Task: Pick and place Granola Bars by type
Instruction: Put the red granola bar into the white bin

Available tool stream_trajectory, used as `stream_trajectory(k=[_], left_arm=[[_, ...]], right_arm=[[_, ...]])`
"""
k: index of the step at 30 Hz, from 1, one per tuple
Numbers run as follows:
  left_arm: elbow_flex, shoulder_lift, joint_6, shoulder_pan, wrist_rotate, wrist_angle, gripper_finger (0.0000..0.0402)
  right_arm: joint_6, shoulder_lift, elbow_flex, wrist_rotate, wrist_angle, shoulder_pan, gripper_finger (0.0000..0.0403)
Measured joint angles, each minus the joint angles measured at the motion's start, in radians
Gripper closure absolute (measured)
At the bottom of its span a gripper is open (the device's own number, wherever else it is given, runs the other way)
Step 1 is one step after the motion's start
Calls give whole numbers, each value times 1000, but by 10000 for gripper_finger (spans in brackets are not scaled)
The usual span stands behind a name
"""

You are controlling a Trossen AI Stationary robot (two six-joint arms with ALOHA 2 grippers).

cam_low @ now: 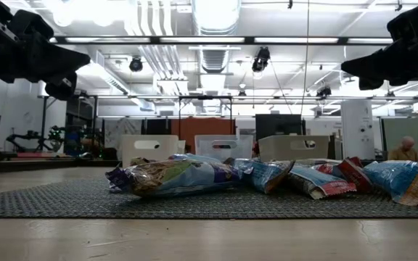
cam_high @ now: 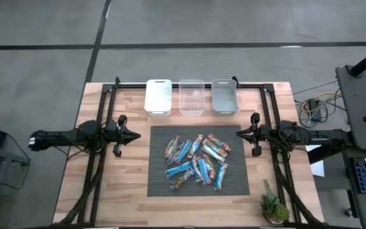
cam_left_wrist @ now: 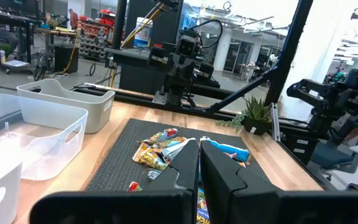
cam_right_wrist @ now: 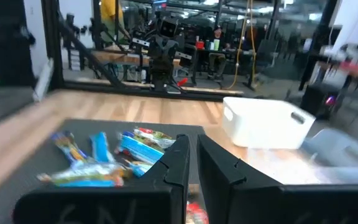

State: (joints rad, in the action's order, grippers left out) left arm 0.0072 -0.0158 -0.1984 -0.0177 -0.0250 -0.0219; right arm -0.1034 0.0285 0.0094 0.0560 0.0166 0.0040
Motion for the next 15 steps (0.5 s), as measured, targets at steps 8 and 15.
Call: stream_trajectory(k=[8,15], left_arm=[[0,0,0,0,0,0,402],[0,0,0,0,0,0,402]], right_arm=[[-174,0,0,0,0,0,380],[-135,0,0,-1,0,0,380]])
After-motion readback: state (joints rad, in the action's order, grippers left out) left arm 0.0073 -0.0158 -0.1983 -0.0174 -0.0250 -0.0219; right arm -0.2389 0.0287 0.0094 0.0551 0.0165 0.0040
